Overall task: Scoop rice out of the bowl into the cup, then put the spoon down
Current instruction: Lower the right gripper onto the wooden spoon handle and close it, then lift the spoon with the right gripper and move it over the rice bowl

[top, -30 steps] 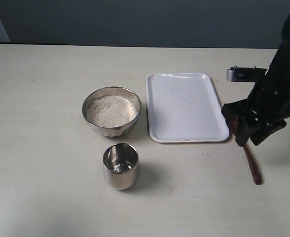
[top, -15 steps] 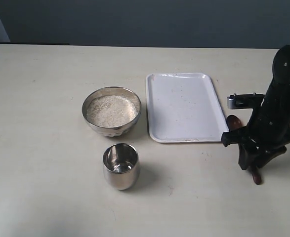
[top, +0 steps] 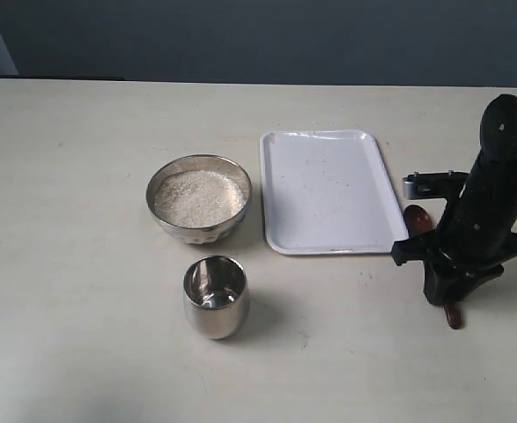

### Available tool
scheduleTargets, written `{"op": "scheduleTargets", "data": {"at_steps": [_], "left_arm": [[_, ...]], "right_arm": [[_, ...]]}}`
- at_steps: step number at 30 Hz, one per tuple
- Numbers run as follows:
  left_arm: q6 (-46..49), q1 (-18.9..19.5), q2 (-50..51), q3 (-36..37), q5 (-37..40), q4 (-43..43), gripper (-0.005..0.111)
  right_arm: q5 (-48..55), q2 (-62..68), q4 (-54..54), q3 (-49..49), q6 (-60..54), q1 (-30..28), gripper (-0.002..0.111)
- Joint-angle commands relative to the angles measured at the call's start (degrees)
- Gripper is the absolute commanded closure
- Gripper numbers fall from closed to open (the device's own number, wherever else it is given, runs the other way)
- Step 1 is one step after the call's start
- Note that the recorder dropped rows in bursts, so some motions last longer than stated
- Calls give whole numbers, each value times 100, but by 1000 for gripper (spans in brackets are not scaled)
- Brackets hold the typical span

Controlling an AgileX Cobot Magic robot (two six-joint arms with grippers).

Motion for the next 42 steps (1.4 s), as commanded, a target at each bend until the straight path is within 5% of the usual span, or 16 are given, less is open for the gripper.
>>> {"op": "scheduleTargets", "data": {"at_steps": [1, 17, 25, 42], "left_arm": [[-20, -18, -26, -14, -84, 12, 106], [-20, -18, -26, -14, -84, 12, 106], [-20, -18, -26, -14, -84, 12, 106], [-20, -18, -26, -14, -84, 12, 106]], "right_arm": [[-62, 81, -47, 26, -4, 1, 105], [354, -958, -1092, -44, 572, 1, 108], [885, -1307, -1341, -1094, -25, 137, 108], [1229, 189, -5933, -3213, -1376, 2939, 108]]}}
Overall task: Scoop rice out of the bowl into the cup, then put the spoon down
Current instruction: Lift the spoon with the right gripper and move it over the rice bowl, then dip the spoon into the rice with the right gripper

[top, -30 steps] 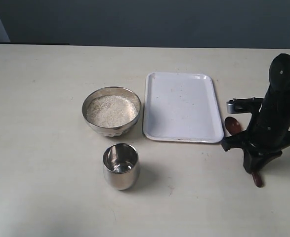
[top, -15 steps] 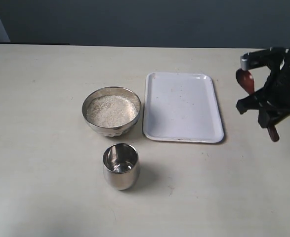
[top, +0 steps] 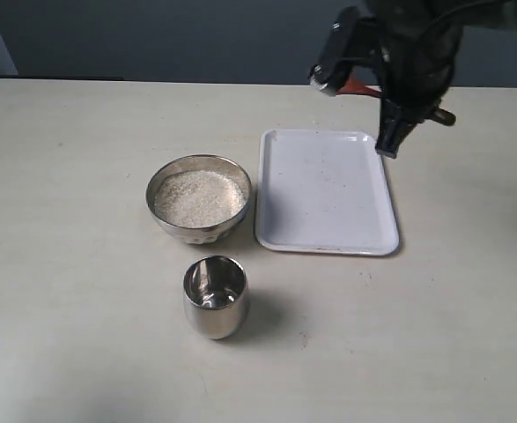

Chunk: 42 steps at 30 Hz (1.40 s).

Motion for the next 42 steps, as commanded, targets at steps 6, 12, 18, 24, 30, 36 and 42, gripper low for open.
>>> {"op": "scheduleTargets", "data": {"at_steps": [6, 12, 18, 24, 30, 36, 42], "left_arm": [[-20, -18, -26, -14, -84, 12, 106], [-20, -18, -26, -14, -84, 12, 106], [-20, -18, -26, -14, -84, 12, 106], [-20, -18, -26, -14, -84, 12, 106], [-20, -18, -26, -14, -84, 12, 106], [-20, -18, -26, -14, -84, 12, 106], [-20, -18, -26, -14, -84, 12, 106]], "right_arm": [[-803, 1103, -2645, -230, -244, 988, 108], [-1295, 1426, -2818, -230, -244, 1192, 108], [-1414, 1437, -3081, -230, -244, 1432, 108], [-1305, 1437, -3055, -220, -244, 1575, 108], [-1018, 1437, -2620, -220, -613, 1608, 108], [-839, 1437, -2425, -220, -731, 1619, 108], [-945, 1437, -1900, -220, -1172, 1684, 108]]}}
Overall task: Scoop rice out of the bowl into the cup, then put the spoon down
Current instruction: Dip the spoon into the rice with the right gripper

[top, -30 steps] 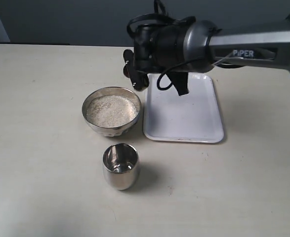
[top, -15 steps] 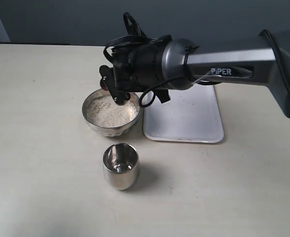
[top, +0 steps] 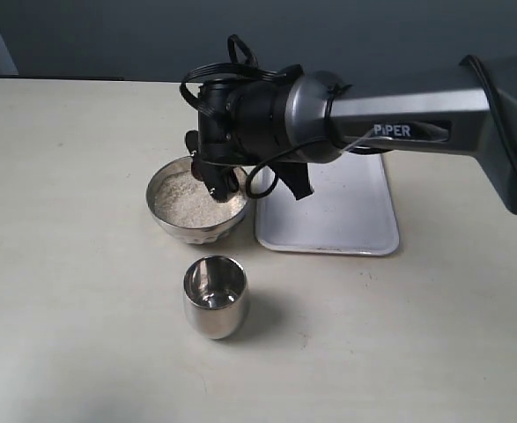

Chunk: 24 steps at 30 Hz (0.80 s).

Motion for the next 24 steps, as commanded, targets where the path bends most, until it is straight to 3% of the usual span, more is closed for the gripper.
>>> {"op": "scheduleTargets", "data": {"at_steps": [1, 24], "left_arm": [[-20, -18, -26, -14, -84, 12, 106], [-20, -18, -26, -14, -84, 12, 106]], "right_arm": [[-70, -27, 202, -32, -300, 72, 108], [-199, 346, -497, -32, -246, 72, 108]]}}
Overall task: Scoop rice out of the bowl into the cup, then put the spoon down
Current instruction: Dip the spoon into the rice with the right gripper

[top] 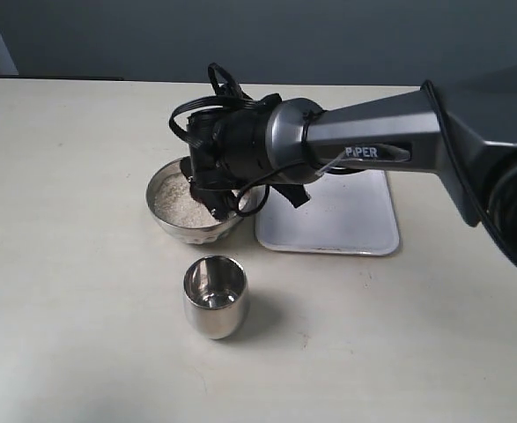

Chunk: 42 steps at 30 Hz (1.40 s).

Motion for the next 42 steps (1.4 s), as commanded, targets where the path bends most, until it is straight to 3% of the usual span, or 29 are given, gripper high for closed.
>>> {"op": "scheduleTargets", "data": {"at_steps": [1, 18, 23, 42], "left_arm": [[-20, -18, -26, -14, -84, 12, 106], [-20, -18, -26, -14, -84, 12, 106], [-20, -18, -26, -14, -84, 12, 106], [-20, -18, -26, -14, -84, 12, 106]], "right_arm": [[-72, -4, 18, -32, 11, -9, 108], [-64, -4, 434, -32, -165, 149, 108], [61, -14, -638, -32, 152, 134, 108], [-192, 14, -821, -32, -362, -58, 108]]}}
